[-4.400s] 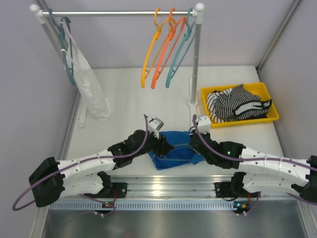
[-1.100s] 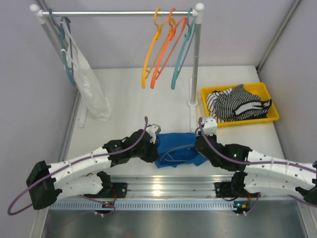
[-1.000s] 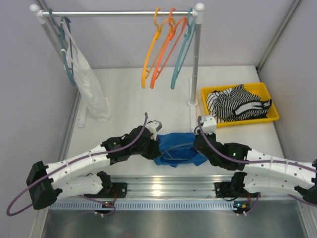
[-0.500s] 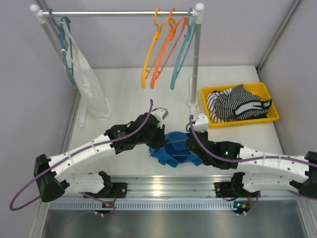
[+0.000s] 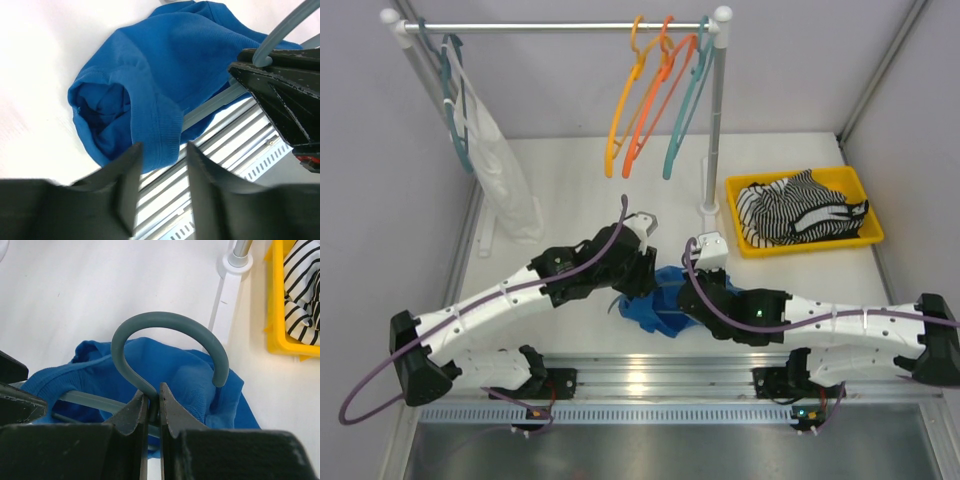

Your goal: Place the tank top on the hanger

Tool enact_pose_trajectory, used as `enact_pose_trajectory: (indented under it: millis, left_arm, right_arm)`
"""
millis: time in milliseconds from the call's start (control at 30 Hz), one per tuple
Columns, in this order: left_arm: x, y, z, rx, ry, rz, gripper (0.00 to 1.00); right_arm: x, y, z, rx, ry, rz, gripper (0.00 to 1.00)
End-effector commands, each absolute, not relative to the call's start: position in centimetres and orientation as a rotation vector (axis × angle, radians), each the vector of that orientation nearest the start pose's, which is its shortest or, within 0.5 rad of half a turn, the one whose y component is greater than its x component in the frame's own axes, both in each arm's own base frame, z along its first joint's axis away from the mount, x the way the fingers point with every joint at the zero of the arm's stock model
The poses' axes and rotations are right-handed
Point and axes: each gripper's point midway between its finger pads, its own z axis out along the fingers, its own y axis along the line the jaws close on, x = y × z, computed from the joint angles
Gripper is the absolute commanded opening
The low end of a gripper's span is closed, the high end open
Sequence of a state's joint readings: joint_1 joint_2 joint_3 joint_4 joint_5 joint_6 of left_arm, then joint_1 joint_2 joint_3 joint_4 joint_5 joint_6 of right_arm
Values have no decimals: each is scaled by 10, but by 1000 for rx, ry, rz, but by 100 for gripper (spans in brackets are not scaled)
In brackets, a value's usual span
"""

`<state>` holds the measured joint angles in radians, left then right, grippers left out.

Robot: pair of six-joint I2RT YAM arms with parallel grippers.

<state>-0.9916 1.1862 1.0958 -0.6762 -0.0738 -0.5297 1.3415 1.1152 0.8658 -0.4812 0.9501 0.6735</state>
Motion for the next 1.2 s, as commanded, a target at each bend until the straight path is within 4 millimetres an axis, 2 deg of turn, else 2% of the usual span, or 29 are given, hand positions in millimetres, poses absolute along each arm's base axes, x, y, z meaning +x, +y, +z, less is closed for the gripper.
enact_pose_trajectory:
  millis: [0, 300, 467, 533, 700, 800, 967, 1167]
  left_arm:
    - [173, -276, 220, 516, 2314, -672, 51]
    - [169, -258, 219, 608, 2267, -614, 52]
    - [167, -245, 229, 795, 2120, -573, 54]
    - [166, -243, 234, 814, 2066, -584, 58]
    - [162, -251, 260, 896, 1835, -673, 76]
    - [155, -255, 262, 973, 1750, -708, 81]
    - [137, -266, 249, 1139, 1670, -790, 82]
    - [141, -276, 238, 1194, 1631, -799, 82]
  right_arm:
    - [190, 260, 219, -117, 1905, 300, 0]
    - [186, 255, 218, -143, 1905, 326, 0]
    - [184, 254, 224, -161, 1887, 364, 0]
    - [184, 253, 229, -165, 1885, 368, 0]
    - [180, 254, 239, -203, 1875, 404, 0]
    - [177, 255, 243, -225, 1871, 430, 0]
    - [175, 253, 248, -238, 1865, 449, 0]
    - [173, 254, 248, -250, 1869, 463, 0]
